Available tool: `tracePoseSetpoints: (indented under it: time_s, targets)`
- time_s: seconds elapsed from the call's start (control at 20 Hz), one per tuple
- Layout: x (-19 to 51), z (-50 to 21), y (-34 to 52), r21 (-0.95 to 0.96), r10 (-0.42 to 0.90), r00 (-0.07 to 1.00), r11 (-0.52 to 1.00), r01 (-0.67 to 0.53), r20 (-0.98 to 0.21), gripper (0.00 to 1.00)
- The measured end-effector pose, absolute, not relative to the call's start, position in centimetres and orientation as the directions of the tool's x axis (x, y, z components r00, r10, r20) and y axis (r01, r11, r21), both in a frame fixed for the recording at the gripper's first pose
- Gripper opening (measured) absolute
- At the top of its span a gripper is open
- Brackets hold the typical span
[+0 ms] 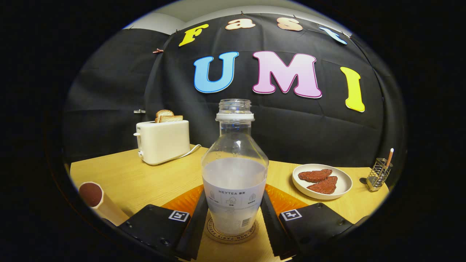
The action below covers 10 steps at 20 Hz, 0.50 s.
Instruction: Take the bottle from table, then pour the juice into the cup, finally place the bottle on the coaster
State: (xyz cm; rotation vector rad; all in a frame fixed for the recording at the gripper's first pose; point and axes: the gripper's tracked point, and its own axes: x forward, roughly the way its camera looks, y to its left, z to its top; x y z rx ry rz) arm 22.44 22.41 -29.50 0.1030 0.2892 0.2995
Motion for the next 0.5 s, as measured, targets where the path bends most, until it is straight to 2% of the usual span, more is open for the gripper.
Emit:
tracePoseSetpoints:
  time_s: [0.1, 0.25, 0.5]
  targets:
    - [22.33, -29.58, 22.2, 0.142, 0.303, 0.914, 0.951, -0.273, -0.27, 0.78]
    - [22.32, -29.35, 21.94, 0.138, 0.294, 0.918, 0.954, -0.265, -0.268, 0.95]
    - [22.28, -29.18, 21.67, 0.162, 0.285, 0.918, 0.955, -0.248, -0.277, 0.98]
